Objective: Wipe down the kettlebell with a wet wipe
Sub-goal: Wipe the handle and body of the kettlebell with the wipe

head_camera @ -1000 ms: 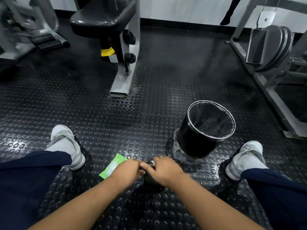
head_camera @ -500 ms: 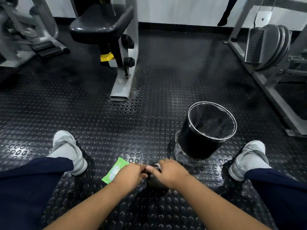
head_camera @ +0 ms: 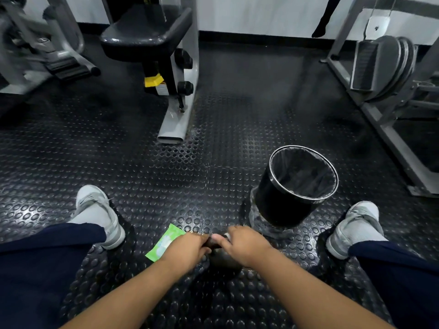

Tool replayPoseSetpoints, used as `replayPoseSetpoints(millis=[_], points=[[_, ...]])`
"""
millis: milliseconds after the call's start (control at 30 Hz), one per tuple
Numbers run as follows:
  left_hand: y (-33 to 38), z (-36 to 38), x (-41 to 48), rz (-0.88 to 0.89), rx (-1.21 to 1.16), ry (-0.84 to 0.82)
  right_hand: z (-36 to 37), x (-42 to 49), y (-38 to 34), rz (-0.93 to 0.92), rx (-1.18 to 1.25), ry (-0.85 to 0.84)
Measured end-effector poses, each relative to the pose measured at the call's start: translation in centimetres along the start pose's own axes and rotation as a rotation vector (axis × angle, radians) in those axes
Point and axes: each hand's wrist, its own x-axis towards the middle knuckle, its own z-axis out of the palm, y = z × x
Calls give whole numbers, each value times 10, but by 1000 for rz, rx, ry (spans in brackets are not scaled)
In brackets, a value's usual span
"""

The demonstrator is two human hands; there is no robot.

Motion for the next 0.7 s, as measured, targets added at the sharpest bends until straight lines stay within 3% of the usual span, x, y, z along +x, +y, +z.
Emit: replayPoseSetpoints(millis=[233,433,700], points=[[3,-3,-5,2,7,5,11,-1,-15,-119,18,52],[-2,0,-2,19,9,9,0,-2,7,19,-40,11],[-1,-2,-3,58,33,7,34,-13,-17,-169,-77,138]])
